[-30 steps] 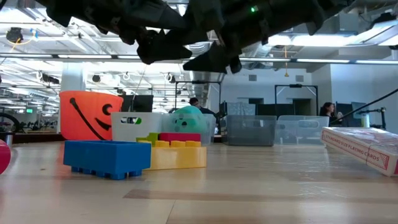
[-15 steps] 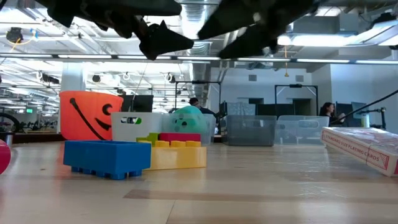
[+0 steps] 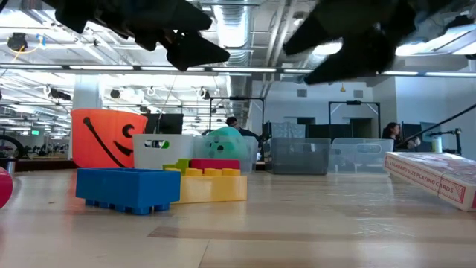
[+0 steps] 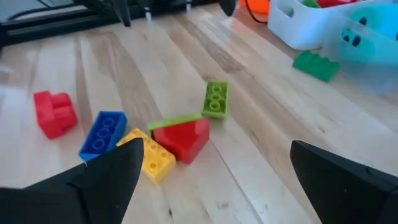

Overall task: Pick & Place Toys
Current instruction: Put the large red game piece into the white bin

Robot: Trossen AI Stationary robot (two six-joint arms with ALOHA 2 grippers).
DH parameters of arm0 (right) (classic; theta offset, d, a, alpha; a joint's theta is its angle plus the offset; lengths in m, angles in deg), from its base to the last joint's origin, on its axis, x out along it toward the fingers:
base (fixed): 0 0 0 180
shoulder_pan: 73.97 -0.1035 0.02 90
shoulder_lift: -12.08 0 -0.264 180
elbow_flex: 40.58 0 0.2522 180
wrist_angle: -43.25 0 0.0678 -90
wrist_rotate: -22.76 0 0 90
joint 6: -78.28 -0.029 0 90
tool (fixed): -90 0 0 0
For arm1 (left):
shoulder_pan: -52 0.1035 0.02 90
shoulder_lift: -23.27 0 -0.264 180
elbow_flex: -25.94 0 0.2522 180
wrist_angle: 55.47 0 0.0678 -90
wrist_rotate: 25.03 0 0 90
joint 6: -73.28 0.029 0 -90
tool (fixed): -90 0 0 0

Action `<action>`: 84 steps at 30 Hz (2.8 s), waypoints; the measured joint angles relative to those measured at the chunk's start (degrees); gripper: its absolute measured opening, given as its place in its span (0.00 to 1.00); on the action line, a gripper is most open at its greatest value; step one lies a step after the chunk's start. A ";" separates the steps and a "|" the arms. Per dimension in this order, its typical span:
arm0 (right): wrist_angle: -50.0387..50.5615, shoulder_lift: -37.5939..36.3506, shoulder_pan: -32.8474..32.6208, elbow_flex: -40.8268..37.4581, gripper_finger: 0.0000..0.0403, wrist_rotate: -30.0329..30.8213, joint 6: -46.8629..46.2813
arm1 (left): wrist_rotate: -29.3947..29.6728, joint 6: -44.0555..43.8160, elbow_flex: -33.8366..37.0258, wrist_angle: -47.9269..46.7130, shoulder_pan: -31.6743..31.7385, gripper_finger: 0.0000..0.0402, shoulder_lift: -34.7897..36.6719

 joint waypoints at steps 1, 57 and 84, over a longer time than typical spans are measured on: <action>-0.38 1.08 -0.23 0.02 0.99 0.79 -0.51 | -0.02 0.00 0.00 -1.18 -0.05 0.85 0.00; -12.95 7.52 19.10 0.02 0.99 -8.34 23.18 | -0.56 -55.45 -12.02 -34.81 -25.63 0.85 -17.22; -12.90 7.52 17.43 0.02 0.99 -8.28 22.47 | 9.26 -56.61 -11.76 -37.02 -28.07 0.43 -18.10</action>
